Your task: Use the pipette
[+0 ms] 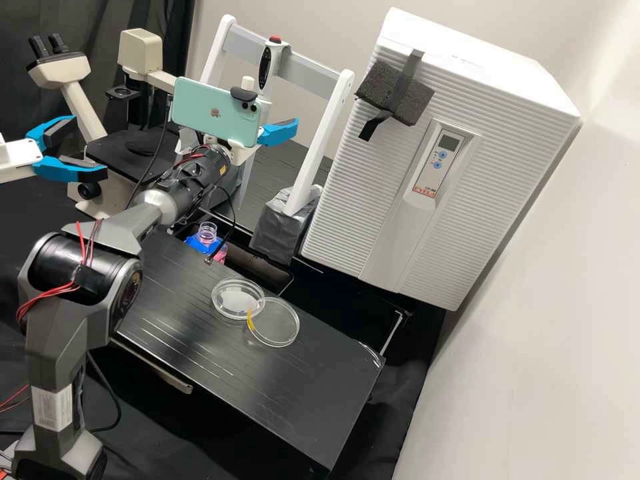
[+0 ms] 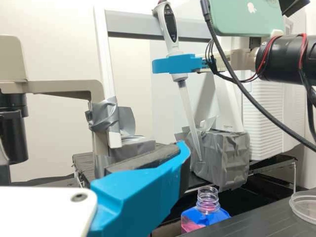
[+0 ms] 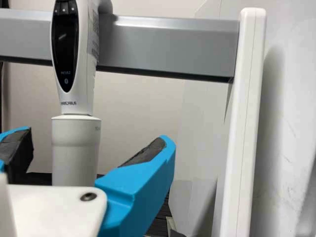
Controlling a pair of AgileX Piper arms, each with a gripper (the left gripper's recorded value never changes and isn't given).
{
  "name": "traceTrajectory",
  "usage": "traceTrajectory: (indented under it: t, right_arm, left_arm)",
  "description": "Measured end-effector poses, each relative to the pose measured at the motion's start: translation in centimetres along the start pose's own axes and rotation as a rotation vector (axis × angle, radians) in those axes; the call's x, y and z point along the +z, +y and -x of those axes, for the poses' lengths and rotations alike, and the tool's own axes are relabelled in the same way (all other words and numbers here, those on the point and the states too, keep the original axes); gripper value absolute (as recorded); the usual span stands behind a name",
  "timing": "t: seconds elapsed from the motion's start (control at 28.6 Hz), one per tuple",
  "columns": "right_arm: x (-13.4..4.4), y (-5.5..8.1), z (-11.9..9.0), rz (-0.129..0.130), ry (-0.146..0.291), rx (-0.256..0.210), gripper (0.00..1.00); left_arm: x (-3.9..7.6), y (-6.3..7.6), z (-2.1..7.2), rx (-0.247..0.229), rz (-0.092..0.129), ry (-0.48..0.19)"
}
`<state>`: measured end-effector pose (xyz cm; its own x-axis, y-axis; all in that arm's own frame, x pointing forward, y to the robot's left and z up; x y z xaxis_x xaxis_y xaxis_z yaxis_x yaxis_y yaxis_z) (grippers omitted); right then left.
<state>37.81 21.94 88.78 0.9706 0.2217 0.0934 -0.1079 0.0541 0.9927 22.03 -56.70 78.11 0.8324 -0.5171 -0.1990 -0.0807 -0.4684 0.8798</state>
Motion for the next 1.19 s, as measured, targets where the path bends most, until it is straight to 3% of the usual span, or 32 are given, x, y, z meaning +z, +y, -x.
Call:
traceTrajectory:
  t: [1.19]
  right_arm:
    - [-0.65, 0.14, -0.10, -0.012, 0.013, 0.002, 0.00]
  left_arm:
    - [-0.22, 0.04, 0.01, 0.002, -0.001, 0.009]
